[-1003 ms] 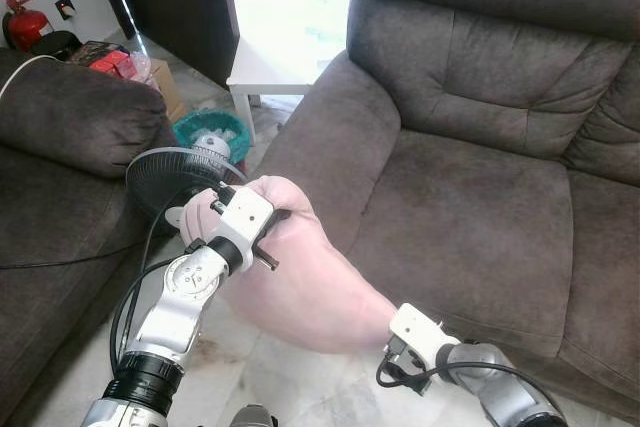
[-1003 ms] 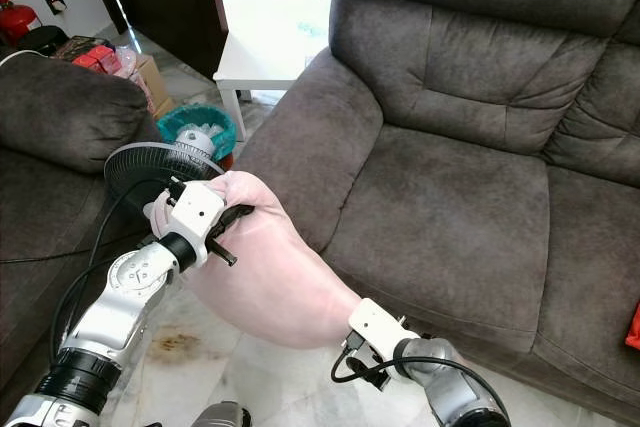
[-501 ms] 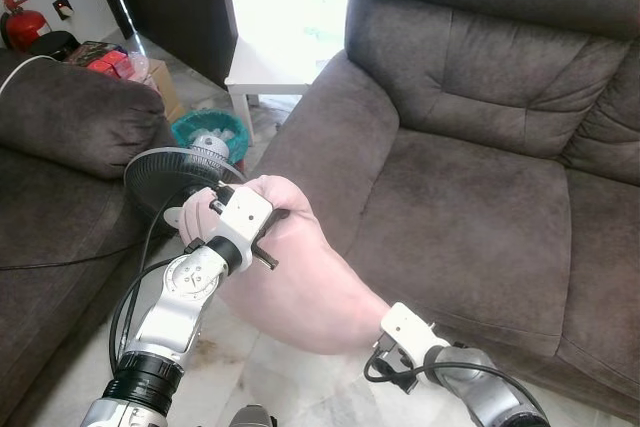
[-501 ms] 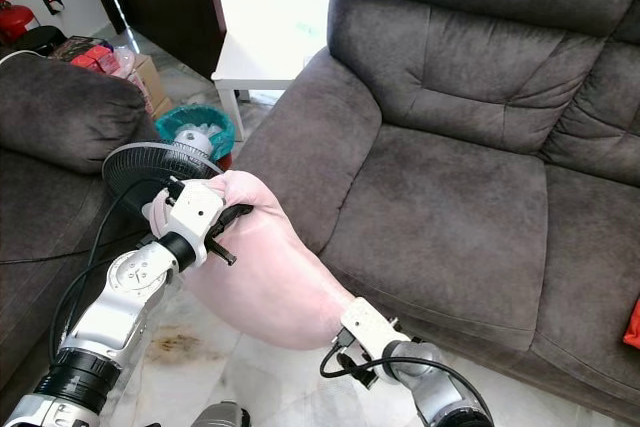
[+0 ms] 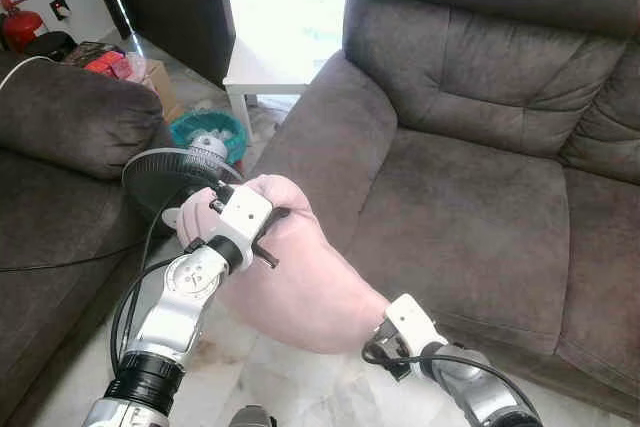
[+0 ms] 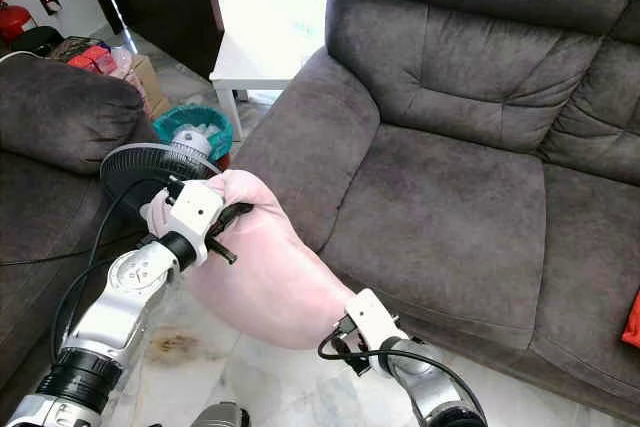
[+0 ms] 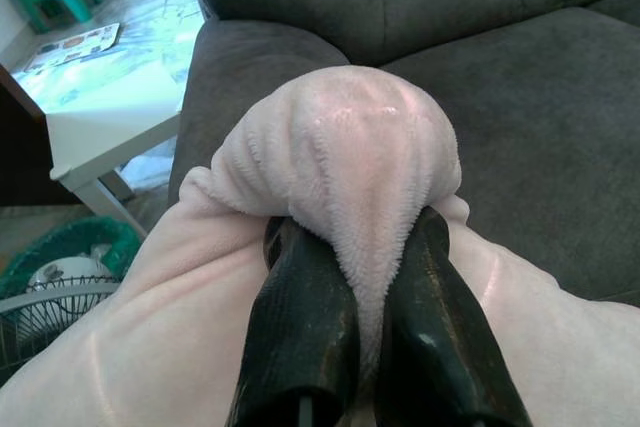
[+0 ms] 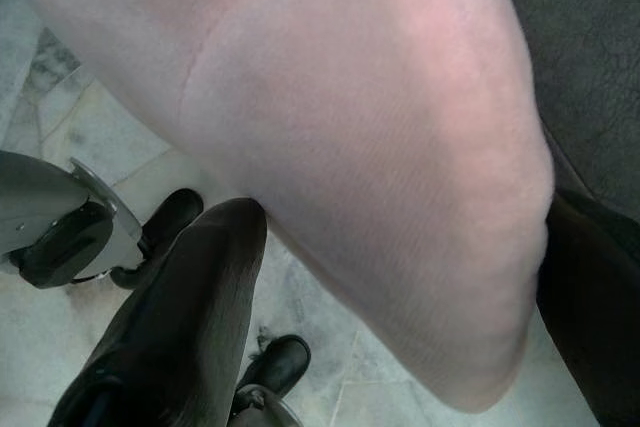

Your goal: Move the pillow to the sofa from floor

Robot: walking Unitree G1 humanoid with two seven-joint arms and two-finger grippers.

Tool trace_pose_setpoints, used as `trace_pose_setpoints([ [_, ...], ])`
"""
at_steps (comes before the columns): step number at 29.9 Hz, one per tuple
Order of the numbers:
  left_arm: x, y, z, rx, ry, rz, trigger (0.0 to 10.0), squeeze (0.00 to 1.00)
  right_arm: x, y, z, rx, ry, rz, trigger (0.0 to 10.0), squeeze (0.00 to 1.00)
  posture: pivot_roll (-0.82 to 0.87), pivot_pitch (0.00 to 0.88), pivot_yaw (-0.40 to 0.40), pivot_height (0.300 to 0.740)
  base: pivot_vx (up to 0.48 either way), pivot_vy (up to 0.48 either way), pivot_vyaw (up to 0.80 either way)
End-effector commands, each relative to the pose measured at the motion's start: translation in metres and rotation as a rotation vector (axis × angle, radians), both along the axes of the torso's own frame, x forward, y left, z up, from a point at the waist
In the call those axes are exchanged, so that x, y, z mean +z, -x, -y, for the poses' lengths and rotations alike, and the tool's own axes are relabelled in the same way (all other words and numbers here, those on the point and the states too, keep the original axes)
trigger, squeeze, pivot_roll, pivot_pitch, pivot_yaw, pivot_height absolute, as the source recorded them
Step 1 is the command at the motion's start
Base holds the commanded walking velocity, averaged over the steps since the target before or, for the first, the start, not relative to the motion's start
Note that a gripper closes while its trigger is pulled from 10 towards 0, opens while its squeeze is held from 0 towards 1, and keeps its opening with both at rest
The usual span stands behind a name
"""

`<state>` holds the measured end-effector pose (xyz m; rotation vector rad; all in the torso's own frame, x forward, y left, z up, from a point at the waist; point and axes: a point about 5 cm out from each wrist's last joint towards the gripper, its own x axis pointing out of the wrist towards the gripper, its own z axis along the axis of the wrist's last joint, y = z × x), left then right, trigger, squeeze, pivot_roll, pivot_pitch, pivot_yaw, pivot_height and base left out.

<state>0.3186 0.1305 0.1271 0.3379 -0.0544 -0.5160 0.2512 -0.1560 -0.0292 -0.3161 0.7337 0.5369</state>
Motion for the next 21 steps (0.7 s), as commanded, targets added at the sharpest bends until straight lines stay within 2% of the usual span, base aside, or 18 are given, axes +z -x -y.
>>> trace_pose_setpoints([
  [1, 0.0270, -0.0054, 0.0044, -0.017, 0.043, 0.125, 10.0, 0.00, -0.0013, 0.0009, -0.0003, -0.005, -0.008, 0.001, 0.0, 0.00, 0.15, 0.128, -0.007, 0.740, 0.000, 0.000, 0.00],
  [21, 0.0287, -0.0069, 0.0036, -0.010, 0.047, 0.133, 10.0, 0.00, -0.0047, 0.0019, -0.0030, 0.047, -0.004, -0.015, 0.0, 0.00, 0.15, 0.113, -0.005, 0.740, 0.000, 0.000, 0.00],
])
